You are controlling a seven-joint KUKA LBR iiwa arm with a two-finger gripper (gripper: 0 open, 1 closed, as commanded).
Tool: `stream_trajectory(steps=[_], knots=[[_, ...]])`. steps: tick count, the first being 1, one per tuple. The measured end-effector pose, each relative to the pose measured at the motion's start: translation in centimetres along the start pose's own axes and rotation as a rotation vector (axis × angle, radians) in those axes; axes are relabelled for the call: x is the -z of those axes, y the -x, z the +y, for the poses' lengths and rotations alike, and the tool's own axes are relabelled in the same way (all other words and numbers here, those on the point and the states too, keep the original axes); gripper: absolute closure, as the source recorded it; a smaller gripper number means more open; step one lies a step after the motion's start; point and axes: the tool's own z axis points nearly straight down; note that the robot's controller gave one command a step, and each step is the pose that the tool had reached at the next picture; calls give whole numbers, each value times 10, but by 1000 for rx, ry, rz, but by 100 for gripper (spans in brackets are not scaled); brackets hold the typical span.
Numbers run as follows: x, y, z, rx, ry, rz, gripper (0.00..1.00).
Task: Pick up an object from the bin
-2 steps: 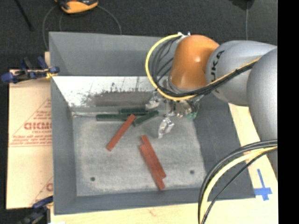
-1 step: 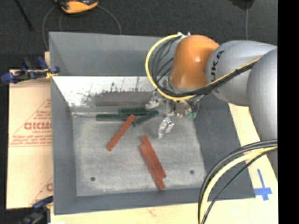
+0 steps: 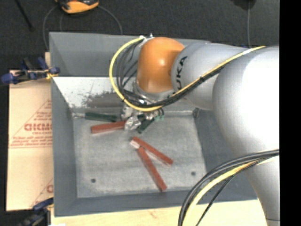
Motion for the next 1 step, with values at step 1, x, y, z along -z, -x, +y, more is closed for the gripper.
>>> stream_trajectory(steps=[1], knots=[[0,0,0,1,0,0,100]])
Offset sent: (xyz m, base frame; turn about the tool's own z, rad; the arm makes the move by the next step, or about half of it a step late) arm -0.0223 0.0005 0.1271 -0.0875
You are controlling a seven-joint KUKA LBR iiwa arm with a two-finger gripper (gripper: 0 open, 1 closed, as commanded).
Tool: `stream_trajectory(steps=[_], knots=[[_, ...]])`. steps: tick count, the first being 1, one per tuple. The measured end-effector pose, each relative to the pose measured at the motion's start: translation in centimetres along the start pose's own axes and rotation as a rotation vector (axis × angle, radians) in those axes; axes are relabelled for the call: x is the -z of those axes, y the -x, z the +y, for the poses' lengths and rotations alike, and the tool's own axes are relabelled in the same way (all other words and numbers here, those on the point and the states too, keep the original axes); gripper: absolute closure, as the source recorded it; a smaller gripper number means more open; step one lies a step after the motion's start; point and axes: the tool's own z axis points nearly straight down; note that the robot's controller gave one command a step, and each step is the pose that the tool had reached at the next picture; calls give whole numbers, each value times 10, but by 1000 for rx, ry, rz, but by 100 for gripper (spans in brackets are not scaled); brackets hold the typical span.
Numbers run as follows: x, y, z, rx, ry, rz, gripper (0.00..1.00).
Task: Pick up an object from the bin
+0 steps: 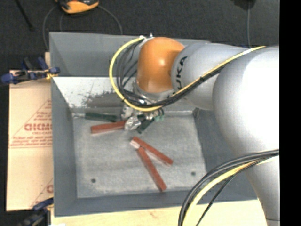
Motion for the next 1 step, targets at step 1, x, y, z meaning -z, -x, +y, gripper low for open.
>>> stream_trajectory(steps=[1], knots=[[129,-17,5,85,2,18,100]])
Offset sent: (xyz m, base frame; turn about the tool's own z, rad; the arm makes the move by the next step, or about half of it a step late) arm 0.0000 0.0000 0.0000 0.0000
